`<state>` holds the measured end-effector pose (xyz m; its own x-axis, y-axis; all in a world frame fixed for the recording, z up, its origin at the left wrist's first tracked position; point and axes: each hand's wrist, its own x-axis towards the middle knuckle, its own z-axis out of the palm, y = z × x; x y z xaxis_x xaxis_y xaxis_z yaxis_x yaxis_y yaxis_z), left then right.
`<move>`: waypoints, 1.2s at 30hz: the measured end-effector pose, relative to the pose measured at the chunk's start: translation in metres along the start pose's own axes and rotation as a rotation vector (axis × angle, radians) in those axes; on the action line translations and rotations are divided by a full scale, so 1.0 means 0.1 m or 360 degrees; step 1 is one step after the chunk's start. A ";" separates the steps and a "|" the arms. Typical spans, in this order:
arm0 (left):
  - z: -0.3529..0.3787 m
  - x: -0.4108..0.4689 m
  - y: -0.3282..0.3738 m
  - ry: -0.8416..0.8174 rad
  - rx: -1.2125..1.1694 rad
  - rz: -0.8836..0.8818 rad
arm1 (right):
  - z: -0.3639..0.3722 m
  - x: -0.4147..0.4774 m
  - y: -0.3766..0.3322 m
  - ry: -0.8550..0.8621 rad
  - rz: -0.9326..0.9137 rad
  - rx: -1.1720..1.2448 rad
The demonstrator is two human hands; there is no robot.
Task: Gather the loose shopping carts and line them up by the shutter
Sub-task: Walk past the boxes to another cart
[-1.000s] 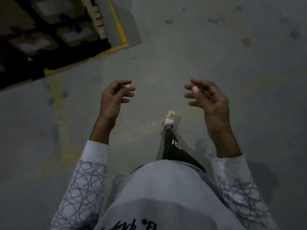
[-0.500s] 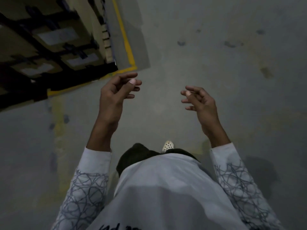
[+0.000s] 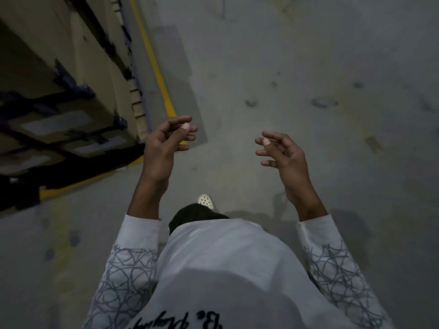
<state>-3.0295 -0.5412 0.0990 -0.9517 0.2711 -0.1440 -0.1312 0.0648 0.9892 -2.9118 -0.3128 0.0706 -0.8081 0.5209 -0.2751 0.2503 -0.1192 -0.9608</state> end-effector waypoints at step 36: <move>1.66 7.62 0.80 0.0050 0.0067 -0.0307 | 0.45 7.34 -3.24 -0.0105 -0.0529 0.0046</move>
<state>-3.7187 -0.1702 0.0637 -0.9183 0.2198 -0.3292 -0.3008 0.1527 0.9414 -3.6105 0.0702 0.1786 -0.8761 0.4793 0.0526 -0.0470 0.0237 -0.9986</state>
